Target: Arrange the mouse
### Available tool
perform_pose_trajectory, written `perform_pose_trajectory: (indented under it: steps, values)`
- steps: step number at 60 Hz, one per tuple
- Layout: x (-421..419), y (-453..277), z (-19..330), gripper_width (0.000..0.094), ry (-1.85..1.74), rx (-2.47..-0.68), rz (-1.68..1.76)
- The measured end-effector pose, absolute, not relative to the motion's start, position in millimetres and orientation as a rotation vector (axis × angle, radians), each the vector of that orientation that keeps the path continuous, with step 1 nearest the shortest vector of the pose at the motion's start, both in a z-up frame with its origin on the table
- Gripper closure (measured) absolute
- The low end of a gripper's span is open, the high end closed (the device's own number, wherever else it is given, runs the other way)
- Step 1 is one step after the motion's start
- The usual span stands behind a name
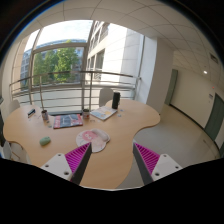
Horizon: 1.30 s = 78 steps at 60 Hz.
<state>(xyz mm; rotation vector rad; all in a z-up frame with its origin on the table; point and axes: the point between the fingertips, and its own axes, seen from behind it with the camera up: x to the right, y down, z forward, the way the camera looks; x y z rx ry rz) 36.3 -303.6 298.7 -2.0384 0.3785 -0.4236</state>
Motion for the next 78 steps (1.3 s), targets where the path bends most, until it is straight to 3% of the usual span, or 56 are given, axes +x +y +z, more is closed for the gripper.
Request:
perform_pose_trajectory:
  steps: [8,15,32,41,53,67,78]
  values:
    - [31.4,-312.0,291.7,0.0082,0.388,-2.054,-0.455]
    - [13.3,-329.6,265.1,0.0085,0.408,-2.084,-0.478]
    - [-129.4,-326.0,121.4,0.0075,0.354,-2.251,-0.294]
    - [-217.3,-263.5,83.1,0.0084,0.181,-2.266,-0.156]
    - [-299.2,-126.4,49.1,0.0085,0.009,-2.214,-0.015]
    - [-328.2,-0.9,3.3,0.0084,-0.026,-2.267,0.055]
    - [-331.9,45.5,-13.3,0.0096,-0.022,-2.296,0.071]
